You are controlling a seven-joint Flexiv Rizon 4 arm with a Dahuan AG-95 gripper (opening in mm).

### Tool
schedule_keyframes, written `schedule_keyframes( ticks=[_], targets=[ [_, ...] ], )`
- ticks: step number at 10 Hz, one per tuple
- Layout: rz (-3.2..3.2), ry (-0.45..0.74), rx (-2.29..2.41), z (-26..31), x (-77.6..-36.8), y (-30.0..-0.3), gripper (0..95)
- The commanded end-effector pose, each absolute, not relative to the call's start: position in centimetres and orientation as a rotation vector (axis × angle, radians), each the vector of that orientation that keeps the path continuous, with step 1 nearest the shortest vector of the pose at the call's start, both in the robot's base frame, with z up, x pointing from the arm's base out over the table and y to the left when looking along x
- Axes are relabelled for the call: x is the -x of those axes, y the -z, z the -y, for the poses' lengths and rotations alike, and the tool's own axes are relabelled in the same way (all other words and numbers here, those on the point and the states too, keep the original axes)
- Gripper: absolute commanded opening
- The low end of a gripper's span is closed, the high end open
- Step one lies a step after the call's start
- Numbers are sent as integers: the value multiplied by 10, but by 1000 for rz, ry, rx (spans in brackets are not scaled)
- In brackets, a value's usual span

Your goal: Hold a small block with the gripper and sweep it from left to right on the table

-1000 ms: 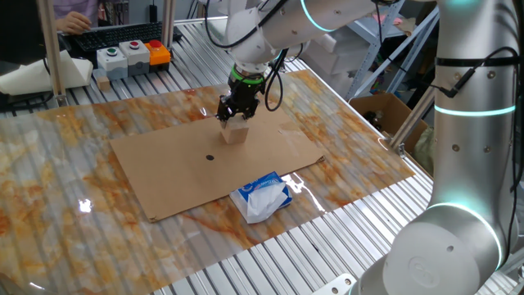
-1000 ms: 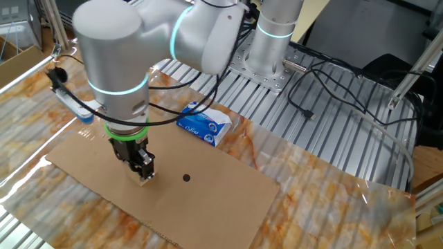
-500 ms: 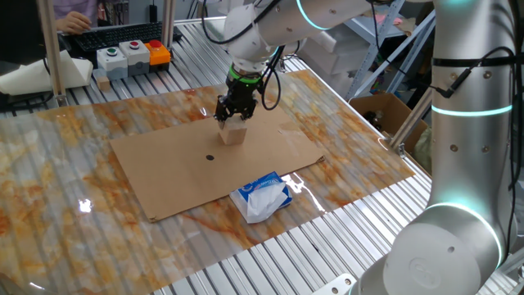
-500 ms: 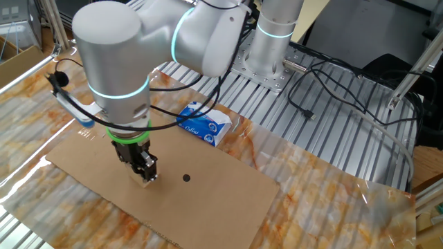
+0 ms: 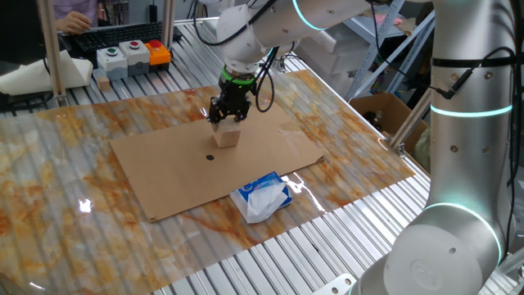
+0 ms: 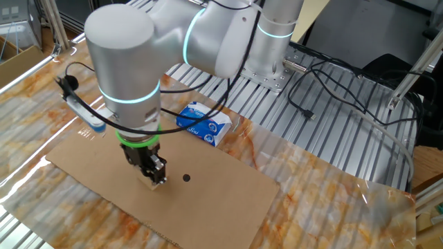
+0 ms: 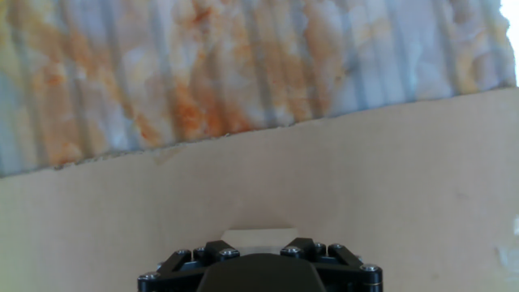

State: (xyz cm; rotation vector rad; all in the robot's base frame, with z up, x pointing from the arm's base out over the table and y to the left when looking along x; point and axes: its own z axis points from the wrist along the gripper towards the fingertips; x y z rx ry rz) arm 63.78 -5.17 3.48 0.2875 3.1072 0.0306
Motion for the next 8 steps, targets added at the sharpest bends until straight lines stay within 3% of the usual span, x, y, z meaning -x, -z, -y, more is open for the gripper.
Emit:
schedule_keyframes(
  ticks=[1,8],
  targets=[
    [-3100,-20,-337,44,-633,-32,0],
    [-3095,15,-492,1,-624,-31,0]
  ],
)
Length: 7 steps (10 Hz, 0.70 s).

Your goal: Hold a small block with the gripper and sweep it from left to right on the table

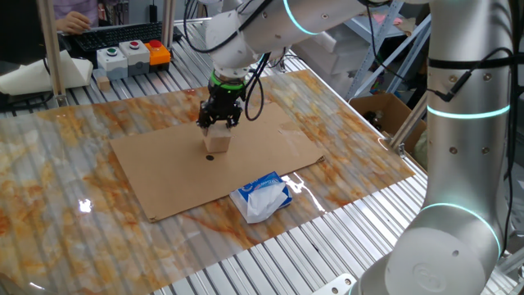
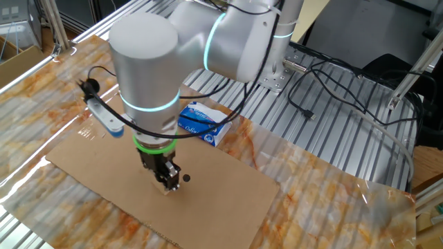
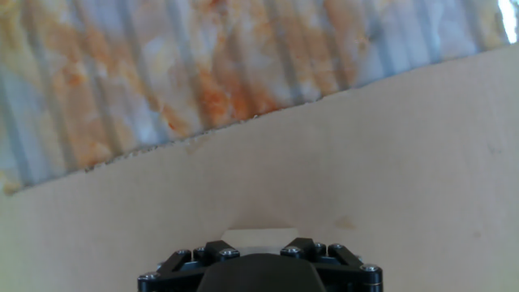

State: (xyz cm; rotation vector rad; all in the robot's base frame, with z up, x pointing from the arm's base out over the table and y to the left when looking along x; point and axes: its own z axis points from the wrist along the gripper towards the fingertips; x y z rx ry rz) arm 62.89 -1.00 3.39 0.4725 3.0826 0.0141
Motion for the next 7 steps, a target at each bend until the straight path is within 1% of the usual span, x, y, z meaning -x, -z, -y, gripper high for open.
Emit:
schedule_keyframes(
  ticks=[1,4,7],
  targets=[
    [-3094,24,-488,-4,-623,-34,0],
    [-3091,13,-517,-17,-619,-38,0],
    [-3068,23,-612,-36,-615,-29,0]
  ],
)
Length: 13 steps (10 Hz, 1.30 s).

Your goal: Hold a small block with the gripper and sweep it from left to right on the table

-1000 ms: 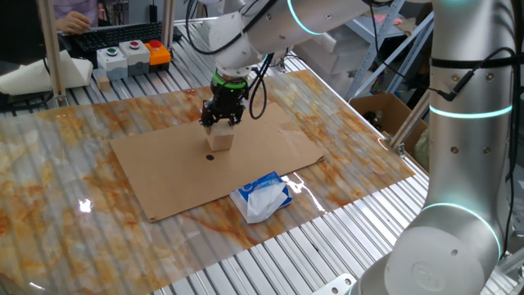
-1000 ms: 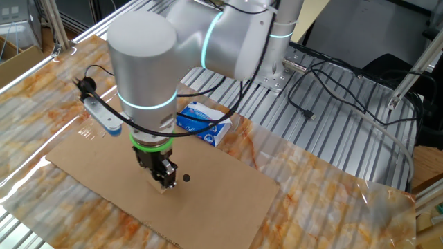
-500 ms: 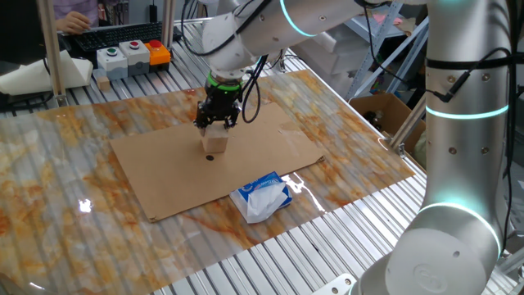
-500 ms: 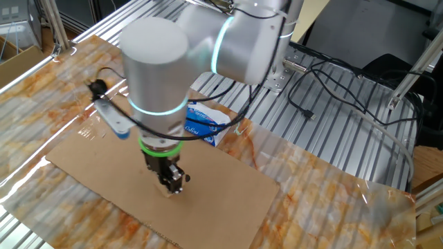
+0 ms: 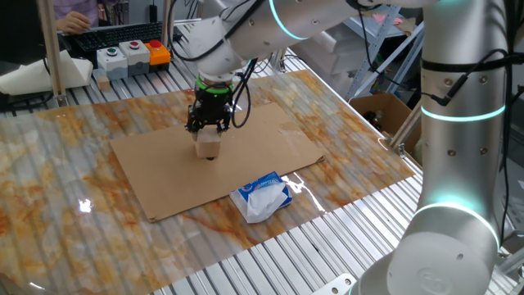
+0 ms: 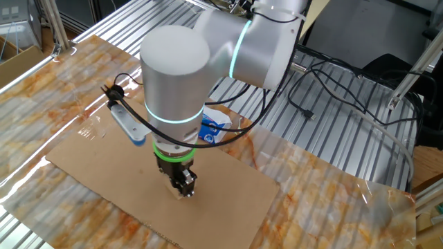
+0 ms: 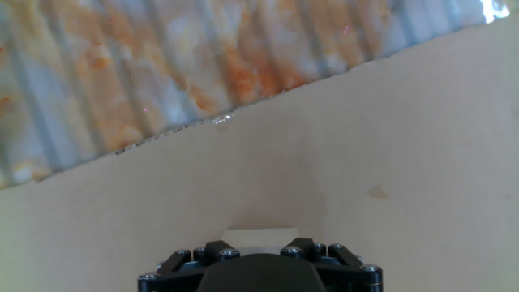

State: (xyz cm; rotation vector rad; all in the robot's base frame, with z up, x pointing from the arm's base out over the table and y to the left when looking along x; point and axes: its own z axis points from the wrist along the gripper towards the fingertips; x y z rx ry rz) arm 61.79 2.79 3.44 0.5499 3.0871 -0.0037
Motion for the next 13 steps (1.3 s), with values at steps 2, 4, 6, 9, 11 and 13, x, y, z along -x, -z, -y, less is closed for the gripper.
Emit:
schedule_keyframes(
  ticks=[2,4,6,9,11,13],
  targets=[
    [-3069,45,-605,-44,-611,-33,0],
    [-3070,34,-617,-49,-609,-35,0],
    [-3067,38,-642,-60,-606,-34,0],
    [-3056,39,-695,-78,-602,-32,0],
    [-3056,41,-692,-85,-598,-33,0],
    [-3052,31,-710,-93,-595,-32,0]
  ],
)
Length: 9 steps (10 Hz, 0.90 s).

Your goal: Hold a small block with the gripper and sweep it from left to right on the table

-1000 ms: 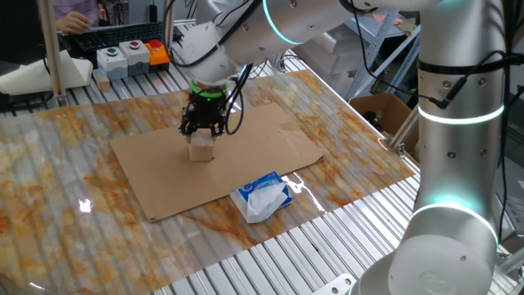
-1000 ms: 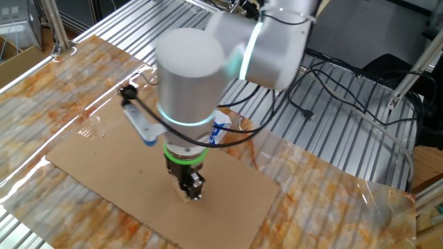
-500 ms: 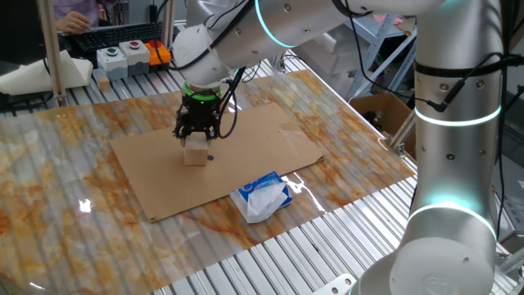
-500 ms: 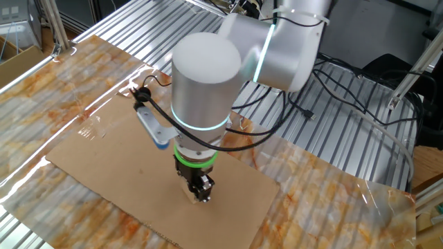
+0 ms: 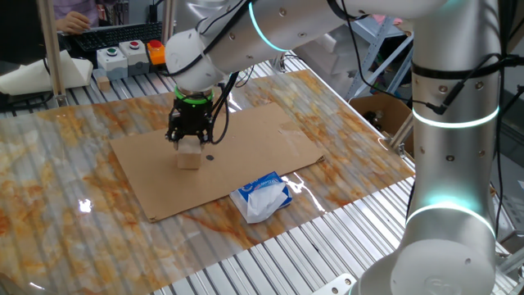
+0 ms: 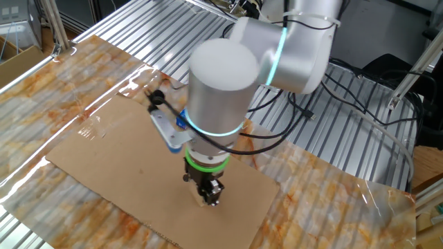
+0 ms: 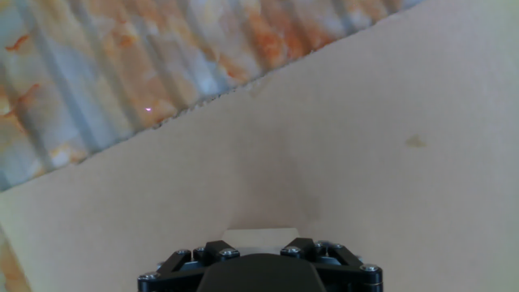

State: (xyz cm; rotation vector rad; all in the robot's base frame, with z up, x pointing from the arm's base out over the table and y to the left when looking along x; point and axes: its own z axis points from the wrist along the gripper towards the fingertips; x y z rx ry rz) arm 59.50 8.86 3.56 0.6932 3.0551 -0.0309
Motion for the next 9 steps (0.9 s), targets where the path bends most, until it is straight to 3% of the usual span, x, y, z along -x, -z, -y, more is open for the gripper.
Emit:
schedule_keyframes(
  ticks=[1,9],
  targets=[
    [-3044,39,-735,-99,-592,-30,0],
    [-3034,18,-786,-107,-586,-32,0]
  ],
)
